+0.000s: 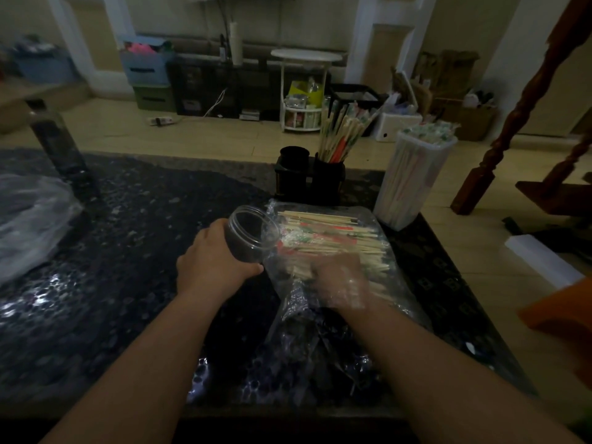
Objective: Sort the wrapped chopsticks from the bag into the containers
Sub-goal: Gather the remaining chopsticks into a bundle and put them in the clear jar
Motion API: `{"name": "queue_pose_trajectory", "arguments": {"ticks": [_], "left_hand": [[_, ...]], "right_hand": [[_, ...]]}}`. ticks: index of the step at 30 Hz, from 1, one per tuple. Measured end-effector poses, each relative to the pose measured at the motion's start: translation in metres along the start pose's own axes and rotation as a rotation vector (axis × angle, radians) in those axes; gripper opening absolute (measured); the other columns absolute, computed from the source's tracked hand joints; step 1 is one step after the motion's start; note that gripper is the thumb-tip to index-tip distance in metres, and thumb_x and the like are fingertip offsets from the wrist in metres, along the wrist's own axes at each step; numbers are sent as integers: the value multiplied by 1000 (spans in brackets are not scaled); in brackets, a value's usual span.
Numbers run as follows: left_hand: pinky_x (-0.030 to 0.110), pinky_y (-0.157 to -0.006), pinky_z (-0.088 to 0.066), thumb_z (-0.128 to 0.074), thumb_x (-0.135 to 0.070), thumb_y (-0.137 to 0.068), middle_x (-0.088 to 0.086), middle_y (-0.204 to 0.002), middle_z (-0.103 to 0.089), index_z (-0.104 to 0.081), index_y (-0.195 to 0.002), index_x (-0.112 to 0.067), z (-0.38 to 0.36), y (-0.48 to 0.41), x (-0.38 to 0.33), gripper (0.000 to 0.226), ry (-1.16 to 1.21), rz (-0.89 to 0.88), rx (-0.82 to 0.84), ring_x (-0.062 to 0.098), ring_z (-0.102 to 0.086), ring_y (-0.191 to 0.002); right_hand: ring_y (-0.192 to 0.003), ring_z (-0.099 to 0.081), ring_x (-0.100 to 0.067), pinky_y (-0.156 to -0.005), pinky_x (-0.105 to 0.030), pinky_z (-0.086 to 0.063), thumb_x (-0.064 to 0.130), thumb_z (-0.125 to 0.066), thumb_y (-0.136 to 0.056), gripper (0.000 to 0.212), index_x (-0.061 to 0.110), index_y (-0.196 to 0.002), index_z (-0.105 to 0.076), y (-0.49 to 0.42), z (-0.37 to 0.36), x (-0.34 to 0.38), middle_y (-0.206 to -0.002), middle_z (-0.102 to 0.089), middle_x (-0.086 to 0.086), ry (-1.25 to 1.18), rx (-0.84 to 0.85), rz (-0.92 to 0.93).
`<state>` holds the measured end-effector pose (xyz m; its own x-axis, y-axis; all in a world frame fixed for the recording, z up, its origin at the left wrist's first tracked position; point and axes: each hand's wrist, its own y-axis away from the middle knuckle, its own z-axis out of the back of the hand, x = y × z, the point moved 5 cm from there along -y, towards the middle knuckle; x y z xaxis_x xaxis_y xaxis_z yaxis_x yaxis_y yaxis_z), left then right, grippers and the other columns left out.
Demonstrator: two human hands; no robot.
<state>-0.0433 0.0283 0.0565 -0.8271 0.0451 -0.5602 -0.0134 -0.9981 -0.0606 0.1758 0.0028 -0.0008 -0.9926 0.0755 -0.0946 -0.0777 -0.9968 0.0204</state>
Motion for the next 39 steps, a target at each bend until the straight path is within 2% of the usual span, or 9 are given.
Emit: {"name": "queue_pose_trajectory", "arguments": {"ticks": [6,13,17,21,24,29,31,35,39], "left_hand": [[45,-99,-44,-87,-52,-56,2,-130,-53,-44,-131,-30,-3,4,-2,90,6,1,3,27,-54,-118],[48,-99,-44,-87,-52,-56,1,-130,-53,-44,-132,-29,1,11,0,91,20,3,-4,26,-54,-118],[49,-97,-45,-87,-51,-55,2,-128,-55,-45,-129,-30,5,16,1,88,27,-7,-9,26,-56,-115],[50,-98,-45,-88,-51,-55,3,-130,-54,-45,-130,-29,10,23,4,89,26,-10,-3,28,-54,-117],[49,-97,-46,-88,-51,-54,3,-128,-55,-46,-128,-28,14,28,6,89,30,3,-20,28,-55,-116],[49,-96,-47,-90,-47,-55,5,-128,-56,-46,-129,-27,13,30,5,88,46,-5,-11,29,-55,-115],[49,-96,-47,-90,-47,-55,5,-128,-56,-46,-130,-26,11,30,4,89,43,-9,-3,29,-55,-115],[48,-96,-47,-89,-48,-55,6,-130,-55,-45,-132,-26,8,28,2,91,21,-10,8,29,-55,-116],[49,-98,-45,-89,-46,-56,8,-132,-53,-44,-133,-25,8,28,2,92,18,-11,13,31,-53,-119]], "right_hand": [[-111,-53,-26,-100,-41,-34,16,-46,-97,25,16,-112,-65,6,-5,10,-115,-65,-6,113,-17,19],[-105,-53,-24,-96,-41,-28,34,-47,-98,22,21,-107,-63,18,-5,13,-108,-67,-1,78,-175,67],[-106,-56,-23,-103,-38,-27,39,-43,-99,29,23,-117,-59,28,14,13,-114,-66,-1,-46,-206,118],[-117,-54,-26,-92,-36,-41,45,-46,-99,43,26,-137,-43,40,25,7,-136,-55,-3,-222,-96,126],[-120,-51,-29,-97,-40,-41,50,-40,-100,47,31,-142,-34,46,19,2,-143,-46,-3,-269,30,89],[-131,-42,-26,-100,-31,-35,38,-40,-104,44,24,-145,-37,53,16,4,-154,-35,-4,-383,34,159],[-131,-42,-28,-101,-34,-37,39,-42,-103,44,21,-143,-39,53,11,4,-152,-36,-7,-313,65,173],[-115,-56,-30,-90,-36,-45,39,-45,-101,37,22,-133,-50,55,20,3,-127,-58,-9,-262,12,126],[-105,-60,-29,-77,-35,-47,38,-49,-98,35,25,-131,-47,55,21,7,-125,-60,-4,-255,-105,139]]}}
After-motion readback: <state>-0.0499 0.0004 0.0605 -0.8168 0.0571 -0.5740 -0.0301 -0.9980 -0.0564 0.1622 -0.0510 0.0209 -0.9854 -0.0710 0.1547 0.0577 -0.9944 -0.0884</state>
